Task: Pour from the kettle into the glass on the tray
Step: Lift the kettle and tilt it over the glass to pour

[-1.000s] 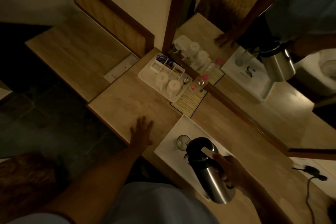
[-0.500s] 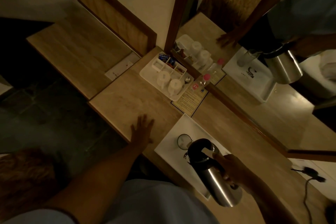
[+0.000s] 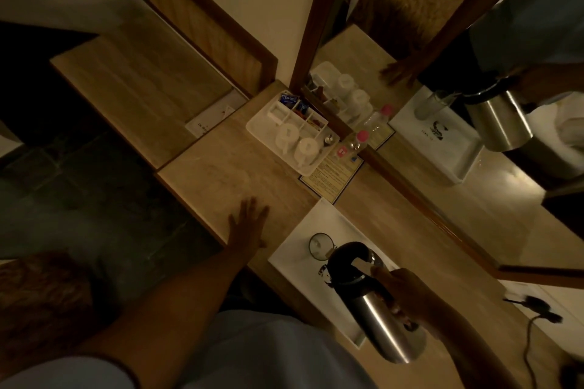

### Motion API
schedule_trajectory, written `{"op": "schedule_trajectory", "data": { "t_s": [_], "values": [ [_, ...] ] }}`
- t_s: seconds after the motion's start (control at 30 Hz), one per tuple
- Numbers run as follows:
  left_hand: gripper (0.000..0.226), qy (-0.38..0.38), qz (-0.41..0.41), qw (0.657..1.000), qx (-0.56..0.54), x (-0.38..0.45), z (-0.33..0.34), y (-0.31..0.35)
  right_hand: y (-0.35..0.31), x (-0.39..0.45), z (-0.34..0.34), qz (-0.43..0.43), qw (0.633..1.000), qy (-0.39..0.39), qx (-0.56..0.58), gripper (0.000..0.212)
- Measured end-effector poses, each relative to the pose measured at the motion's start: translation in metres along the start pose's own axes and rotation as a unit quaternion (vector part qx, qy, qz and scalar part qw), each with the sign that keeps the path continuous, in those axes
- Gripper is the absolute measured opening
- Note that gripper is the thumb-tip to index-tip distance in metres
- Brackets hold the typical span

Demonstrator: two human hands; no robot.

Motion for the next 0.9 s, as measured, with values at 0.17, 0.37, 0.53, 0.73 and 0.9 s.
{"op": "schedule_trajectory", "data": {
  "t_s": [0.17,0.37,0.53,0.73,0.9],
  "values": [
    [0.101,0.000,-0.005,1.000,0.001,0.000,0.000,-0.001,0.002,0.001,-0.003,-0.005,1.000,0.004,-0.008,0.060],
    [0.102,0.003,-0.004,1.000,-0.005,0.000,0.000,-0.001,0.001,0.002,-0.007,-0.010,1.000,0.006,-0.009,0.059],
    [0.102,0.000,-0.008,1.000,-0.004,0.000,0.001,-0.002,0.004,0.006,-0.009,-0.006,1.000,0.004,-0.003,0.060],
    [0.102,-0.002,-0.006,1.000,-0.007,0.000,0.001,-0.002,0.004,0.011,-0.010,-0.017,1.000,-0.003,-0.011,0.059],
    [0.102,0.002,-0.006,1.000,-0.006,0.000,0.001,-0.002,-0.001,0.011,-0.010,-0.033,0.999,-0.006,-0.025,0.060]
  ]
}}
Point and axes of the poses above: each hand's wrist, its own x-axis towards the middle knuckle, its own z-axis out of the palm, y = z × x, the point moved 6 cm from there along x, towards the middle knuckle, and after that the axes turned 2 degrees about z, right-handed, at the moved point
